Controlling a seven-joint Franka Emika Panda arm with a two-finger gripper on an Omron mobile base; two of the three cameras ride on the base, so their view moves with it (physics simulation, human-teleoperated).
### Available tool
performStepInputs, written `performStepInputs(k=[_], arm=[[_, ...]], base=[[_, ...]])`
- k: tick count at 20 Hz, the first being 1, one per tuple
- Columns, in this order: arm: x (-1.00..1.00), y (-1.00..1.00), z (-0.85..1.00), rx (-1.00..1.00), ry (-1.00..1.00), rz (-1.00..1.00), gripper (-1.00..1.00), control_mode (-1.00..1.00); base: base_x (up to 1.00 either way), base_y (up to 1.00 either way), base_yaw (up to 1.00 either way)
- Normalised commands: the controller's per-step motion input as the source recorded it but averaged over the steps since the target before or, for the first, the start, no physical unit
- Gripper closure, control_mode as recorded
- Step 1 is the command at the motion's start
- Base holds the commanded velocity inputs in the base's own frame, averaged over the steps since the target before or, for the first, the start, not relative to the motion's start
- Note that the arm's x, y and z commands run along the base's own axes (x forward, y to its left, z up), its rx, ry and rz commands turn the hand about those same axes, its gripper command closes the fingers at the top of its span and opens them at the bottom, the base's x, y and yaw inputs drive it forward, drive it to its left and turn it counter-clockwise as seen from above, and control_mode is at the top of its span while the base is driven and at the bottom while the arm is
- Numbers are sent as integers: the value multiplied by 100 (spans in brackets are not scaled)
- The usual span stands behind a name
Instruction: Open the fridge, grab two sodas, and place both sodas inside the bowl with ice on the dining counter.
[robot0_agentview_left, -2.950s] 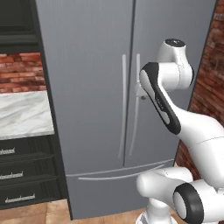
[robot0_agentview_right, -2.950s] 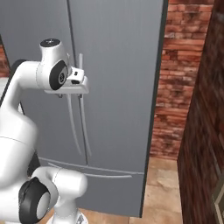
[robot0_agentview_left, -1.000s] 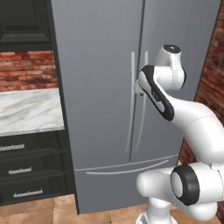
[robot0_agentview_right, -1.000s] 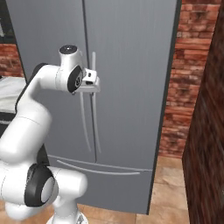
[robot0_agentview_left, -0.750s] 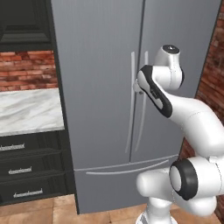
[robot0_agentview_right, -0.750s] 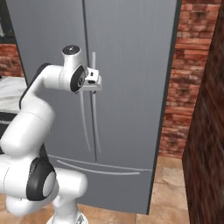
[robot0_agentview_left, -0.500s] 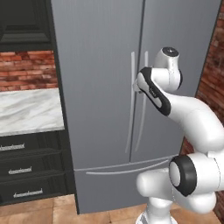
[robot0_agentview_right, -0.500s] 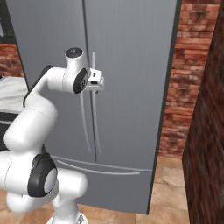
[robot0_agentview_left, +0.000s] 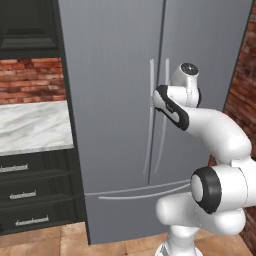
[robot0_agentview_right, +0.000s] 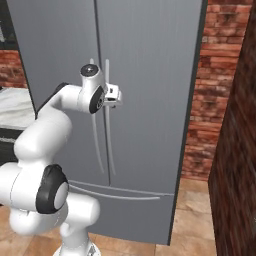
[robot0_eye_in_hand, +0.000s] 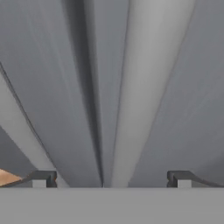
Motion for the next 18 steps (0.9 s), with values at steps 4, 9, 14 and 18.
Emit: performStepInputs(k=[4, 9, 14, 18], arm=[[29, -4, -17, 0, -4, 0, -100, -100], [22, -8, -15, 0, -7, 0, -100, -100], [29, -2, -18, 0, -8, 0, -100, -100], [33, 0, -21, 0, -3, 0, 100, -100]], base=[[0, 0, 0], [0, 0, 0], [0, 0, 0], [0, 0, 0]])
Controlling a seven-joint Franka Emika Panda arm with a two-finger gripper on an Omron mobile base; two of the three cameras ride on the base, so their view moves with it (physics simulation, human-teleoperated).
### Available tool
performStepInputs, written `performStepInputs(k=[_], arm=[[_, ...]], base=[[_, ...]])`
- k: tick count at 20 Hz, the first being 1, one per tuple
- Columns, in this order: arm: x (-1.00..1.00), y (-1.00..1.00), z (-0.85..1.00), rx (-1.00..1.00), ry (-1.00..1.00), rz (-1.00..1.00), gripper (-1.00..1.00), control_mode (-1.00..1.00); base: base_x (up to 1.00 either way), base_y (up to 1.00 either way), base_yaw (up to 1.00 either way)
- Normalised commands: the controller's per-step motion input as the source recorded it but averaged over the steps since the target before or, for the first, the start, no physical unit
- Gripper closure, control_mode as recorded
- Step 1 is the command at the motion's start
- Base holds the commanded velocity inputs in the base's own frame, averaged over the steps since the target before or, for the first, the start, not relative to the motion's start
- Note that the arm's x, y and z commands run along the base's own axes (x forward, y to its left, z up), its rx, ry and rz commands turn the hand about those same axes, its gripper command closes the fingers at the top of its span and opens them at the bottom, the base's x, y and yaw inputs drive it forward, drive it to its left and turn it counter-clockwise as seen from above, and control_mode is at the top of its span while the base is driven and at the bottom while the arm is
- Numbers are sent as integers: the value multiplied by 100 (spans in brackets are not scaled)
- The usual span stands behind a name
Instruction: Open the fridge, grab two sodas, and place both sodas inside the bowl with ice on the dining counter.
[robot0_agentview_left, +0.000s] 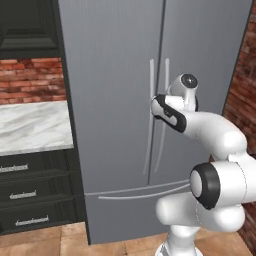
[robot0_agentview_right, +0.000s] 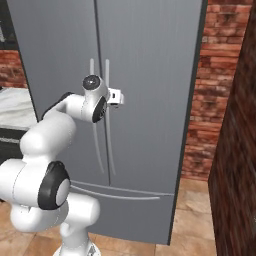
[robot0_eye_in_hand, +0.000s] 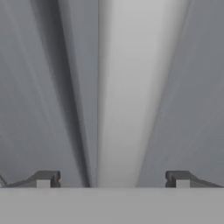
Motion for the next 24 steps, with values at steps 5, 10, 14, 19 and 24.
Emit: performStepInputs(k=[5, 10, 14, 19, 24], arm=[[6, -1, -6, 0, 0, 0, 100, -100], [-53, -7, -1, 0, 3, -4, 100, -100], [-96, -19, 0, 0, -1, 0, 100, -100], [-100, -18, 12, 0, -4, 2, 100, -100], [-100, -25, 33, 0, -5, 3, 100, -100]], base=[[0, 0, 0], [0, 0, 0], [0, 0, 0], [0, 0, 0], [0, 0, 0]])
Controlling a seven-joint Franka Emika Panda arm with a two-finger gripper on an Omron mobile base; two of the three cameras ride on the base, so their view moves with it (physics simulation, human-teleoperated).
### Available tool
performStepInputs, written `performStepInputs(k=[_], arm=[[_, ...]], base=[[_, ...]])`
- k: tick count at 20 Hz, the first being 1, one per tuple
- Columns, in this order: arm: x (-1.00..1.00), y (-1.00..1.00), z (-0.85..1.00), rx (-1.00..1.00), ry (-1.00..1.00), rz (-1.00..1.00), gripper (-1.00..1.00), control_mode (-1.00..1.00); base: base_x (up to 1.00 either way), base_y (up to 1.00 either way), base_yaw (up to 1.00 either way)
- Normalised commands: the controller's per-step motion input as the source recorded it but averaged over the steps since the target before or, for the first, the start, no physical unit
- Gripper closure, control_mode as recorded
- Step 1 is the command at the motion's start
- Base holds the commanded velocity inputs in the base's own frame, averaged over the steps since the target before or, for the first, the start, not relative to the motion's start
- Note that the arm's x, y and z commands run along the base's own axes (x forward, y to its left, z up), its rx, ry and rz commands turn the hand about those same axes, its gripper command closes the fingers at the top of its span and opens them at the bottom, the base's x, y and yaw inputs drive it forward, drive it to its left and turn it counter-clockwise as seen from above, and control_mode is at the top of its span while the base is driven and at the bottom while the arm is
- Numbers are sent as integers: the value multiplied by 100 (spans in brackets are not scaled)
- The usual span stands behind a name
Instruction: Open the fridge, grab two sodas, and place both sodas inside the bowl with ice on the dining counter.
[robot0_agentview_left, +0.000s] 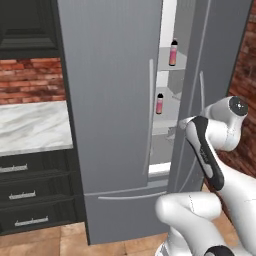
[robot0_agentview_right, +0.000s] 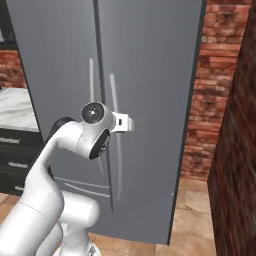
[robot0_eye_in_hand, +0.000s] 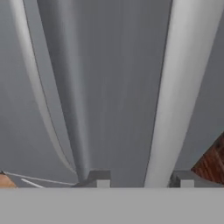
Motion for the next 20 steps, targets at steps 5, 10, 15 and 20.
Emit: performStepInputs(k=[5, 10, 15, 20], arm=[[-80, -7, 33, -4, 1, 1, -100, -100], [-74, 1, 51, -7, 0, 0, -100, -100], [-65, 11, 84, -9, -8, 0, -100, -100], [-46, 42, 96, -12, -9, 0, -100, -100]], base=[[0, 0, 0], [0, 0, 0], [0, 0, 0], [0, 0, 0]])
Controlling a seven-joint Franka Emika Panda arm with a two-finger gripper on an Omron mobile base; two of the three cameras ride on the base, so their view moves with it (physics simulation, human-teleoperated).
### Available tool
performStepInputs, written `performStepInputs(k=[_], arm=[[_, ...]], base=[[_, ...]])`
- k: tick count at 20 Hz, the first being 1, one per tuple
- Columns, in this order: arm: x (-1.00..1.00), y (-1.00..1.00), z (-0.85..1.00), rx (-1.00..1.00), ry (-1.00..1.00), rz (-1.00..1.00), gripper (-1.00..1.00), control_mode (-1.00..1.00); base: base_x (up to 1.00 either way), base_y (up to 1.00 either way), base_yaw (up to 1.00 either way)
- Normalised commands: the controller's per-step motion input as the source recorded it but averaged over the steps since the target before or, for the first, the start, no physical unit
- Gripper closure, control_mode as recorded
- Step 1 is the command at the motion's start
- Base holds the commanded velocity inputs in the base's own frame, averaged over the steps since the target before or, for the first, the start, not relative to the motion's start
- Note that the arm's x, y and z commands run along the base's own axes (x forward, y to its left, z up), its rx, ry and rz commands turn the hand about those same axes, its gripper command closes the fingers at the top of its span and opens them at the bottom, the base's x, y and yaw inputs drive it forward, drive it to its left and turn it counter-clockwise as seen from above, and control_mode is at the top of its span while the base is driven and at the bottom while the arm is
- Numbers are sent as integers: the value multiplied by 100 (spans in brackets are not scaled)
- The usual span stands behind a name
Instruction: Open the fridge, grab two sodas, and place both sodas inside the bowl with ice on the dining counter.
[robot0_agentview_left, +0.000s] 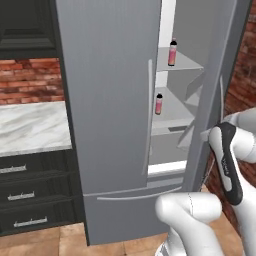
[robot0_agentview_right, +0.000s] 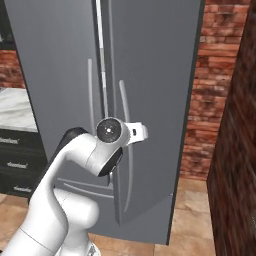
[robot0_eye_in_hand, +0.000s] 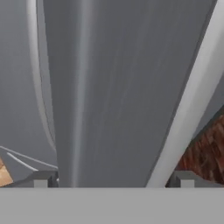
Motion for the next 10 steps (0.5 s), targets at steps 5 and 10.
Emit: performStepInputs(k=[5, 10], arm=[[-17, 64, 98, -16, -7, 0, -100, -100], [-44, 3, 53, -9, 1, 0, -100, -100]], base=[[0, 0, 0], [0, 0, 0]])
